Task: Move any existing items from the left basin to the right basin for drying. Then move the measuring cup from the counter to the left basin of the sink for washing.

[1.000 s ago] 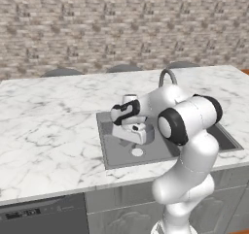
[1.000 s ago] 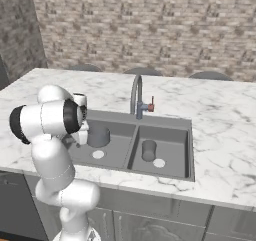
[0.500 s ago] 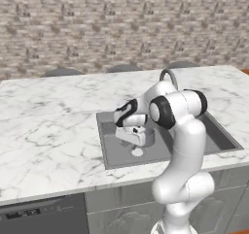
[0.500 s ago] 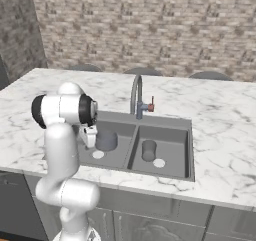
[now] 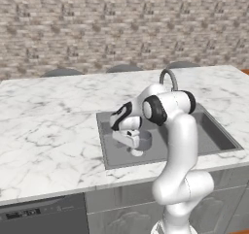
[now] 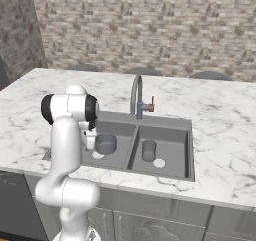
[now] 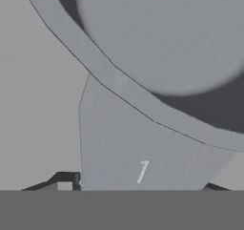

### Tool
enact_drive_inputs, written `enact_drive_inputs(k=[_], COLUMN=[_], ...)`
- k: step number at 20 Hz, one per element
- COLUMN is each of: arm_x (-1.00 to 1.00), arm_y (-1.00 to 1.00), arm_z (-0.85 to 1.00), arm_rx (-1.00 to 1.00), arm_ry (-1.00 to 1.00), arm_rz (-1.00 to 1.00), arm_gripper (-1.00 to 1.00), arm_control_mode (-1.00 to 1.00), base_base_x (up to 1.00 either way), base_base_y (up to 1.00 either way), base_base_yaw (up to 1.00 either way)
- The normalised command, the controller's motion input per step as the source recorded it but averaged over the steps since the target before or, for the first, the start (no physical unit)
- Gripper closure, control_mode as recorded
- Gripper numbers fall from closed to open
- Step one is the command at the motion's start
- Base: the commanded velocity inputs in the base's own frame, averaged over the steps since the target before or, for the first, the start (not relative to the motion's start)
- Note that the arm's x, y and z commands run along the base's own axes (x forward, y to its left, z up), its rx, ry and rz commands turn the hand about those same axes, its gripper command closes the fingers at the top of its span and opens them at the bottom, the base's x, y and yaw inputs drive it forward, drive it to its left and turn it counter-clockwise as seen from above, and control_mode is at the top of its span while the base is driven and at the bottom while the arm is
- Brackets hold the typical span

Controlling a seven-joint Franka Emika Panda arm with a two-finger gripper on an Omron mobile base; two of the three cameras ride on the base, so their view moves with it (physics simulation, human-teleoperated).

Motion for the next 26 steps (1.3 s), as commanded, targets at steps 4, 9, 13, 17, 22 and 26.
enact_drive_inputs(k=[4, 9, 13, 17, 22, 26], arm_x=[0.25, 0.03, -0.01, -0.12, -0.35, -0.45], arm_y=[-0.14, -0.15, -0.05, -0.03, -0.01, 0.00], arm_z=[-0.52, -0.31, 0.02, 0.35, 0.56, 0.73], arm_rx=[0.00, 0.00, 0.00, 0.02, 0.01, 0.00], arm_ry=[0.00, 0.00, -0.01, 0.00, 0.00, 0.00], arm_rz=[-0.05, -0.04, -0.06, -0.06, -0.05, -0.07], arm_gripper=[1.00, -1.00, -1.00, -1.00, -1.00, -1.00], arm_control_mode=[-1.00, -1.00, -1.00, -1.00, -1.00, -1.00], base_base_x=[0.00, 0.00, 0.00, 0.00, 0.00, 0.00], base_base_y=[0.00, 0.00, 0.00, 0.00, 0.00, 0.00], base_base_yaw=[0.00, 0.00, 0.00, 0.00, 0.00, 0.00])
